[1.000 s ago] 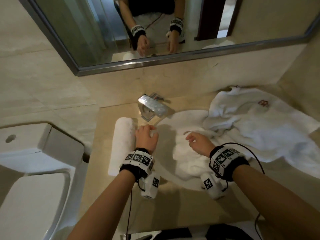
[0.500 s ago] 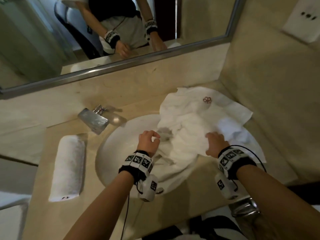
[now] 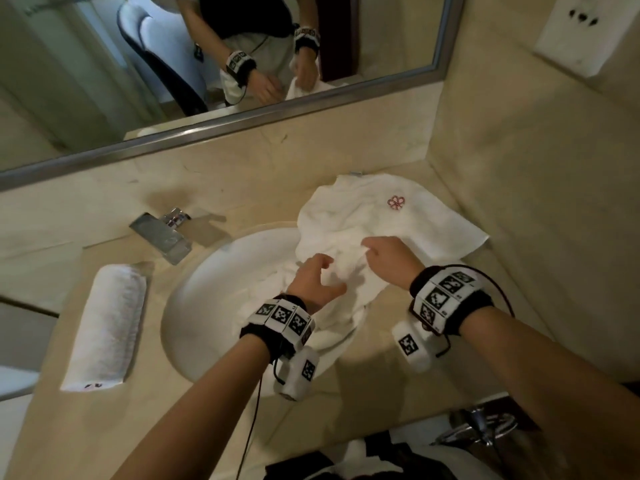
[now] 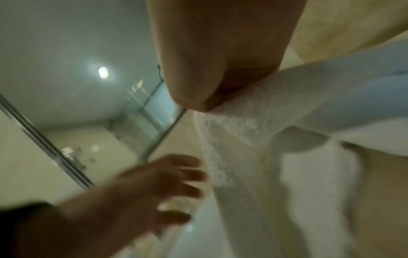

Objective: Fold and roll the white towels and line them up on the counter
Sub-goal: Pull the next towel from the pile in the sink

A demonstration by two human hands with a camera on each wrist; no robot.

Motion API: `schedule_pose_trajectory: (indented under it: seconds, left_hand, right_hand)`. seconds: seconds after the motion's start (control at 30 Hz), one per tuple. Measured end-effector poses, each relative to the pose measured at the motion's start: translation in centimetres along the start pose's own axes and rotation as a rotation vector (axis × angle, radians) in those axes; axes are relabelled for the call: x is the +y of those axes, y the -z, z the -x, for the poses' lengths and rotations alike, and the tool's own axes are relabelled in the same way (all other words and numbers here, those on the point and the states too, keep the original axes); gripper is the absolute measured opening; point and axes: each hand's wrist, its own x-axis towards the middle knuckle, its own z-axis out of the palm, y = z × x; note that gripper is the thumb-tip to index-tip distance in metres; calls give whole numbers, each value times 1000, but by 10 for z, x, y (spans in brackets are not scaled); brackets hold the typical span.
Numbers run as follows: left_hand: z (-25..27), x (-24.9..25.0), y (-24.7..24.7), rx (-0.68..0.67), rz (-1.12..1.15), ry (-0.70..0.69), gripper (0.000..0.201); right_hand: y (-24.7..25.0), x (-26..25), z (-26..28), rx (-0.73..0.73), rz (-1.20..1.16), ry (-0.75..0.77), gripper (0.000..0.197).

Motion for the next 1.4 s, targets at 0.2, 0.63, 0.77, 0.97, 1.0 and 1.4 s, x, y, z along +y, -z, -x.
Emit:
schedule_pose_trajectory:
  seconds: [0.2, 0.63, 0.77, 0.97, 1.0, 1.4]
  left_hand:
    - [-17, 49, 16, 192, 64, -7, 43]
    - [-16, 111, 183, 668, -142, -214, 22]
    - [-1, 124, 231, 831, -335, -105, 36]
    - [13, 98, 284, 982, -460, 42, 28]
    - [14, 89, 290, 983, -477, 46, 27]
    - [52, -27, 283, 974, -334, 284, 34]
  right_hand:
    - [59, -57, -1, 199, -148, 221, 30]
    - [217, -97, 5, 357, 179, 424, 22]
    - [257, -98, 6, 564, 212, 423, 18]
    - [294, -74, 7, 876, 382, 348, 26]
    - [295, -66, 7, 867, 425, 293, 29]
    - [222, -14, 0, 511, 158, 14, 56]
